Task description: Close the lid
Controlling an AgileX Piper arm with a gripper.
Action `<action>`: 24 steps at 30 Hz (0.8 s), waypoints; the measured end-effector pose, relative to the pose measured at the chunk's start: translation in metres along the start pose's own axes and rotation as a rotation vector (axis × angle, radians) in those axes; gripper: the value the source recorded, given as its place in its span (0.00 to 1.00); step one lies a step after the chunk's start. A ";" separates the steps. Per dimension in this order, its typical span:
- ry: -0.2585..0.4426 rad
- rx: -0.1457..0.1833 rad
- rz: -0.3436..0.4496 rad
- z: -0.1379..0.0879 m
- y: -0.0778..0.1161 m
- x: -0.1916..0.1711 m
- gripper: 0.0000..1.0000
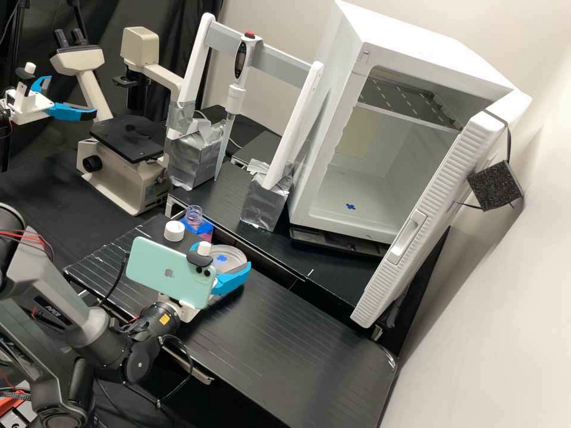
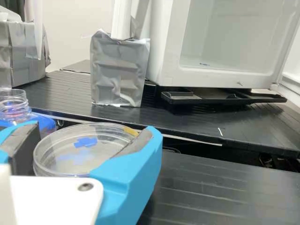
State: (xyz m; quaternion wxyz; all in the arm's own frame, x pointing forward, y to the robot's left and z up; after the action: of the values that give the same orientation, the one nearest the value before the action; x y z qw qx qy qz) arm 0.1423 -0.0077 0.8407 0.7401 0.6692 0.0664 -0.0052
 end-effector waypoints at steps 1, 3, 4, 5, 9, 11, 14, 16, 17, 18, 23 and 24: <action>0.000 0.000 -0.001 0.000 0.000 0.000 1.00; 0.000 0.000 -0.001 0.000 0.000 0.000 1.00; 0.000 0.000 -0.001 0.000 0.000 0.000 1.00; -0.002 0.000 -0.002 0.000 0.000 0.000 1.00; -0.001 -0.006 -0.016 0.000 -0.001 0.000 1.00; -0.007 -0.008 -0.019 0.001 -0.001 -0.001 1.00; -0.011 -0.009 -0.010 -0.002 0.001 -0.005 1.00; -0.011 -0.008 0.004 -0.005 0.003 -0.007 1.00; -0.010 -0.009 0.015 -0.006 0.004 -0.009 1.00; -0.008 -0.005 0.020 -0.008 0.005 -0.010 1.00; 0.019 -0.071 0.066 -0.020 0.008 -0.014 1.00; 0.030 -0.081 0.077 -0.023 0.009 -0.015 1.00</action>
State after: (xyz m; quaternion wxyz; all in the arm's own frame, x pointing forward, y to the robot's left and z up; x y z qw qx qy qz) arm 0.1264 0.0150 0.8490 0.7652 0.6407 0.0518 0.0359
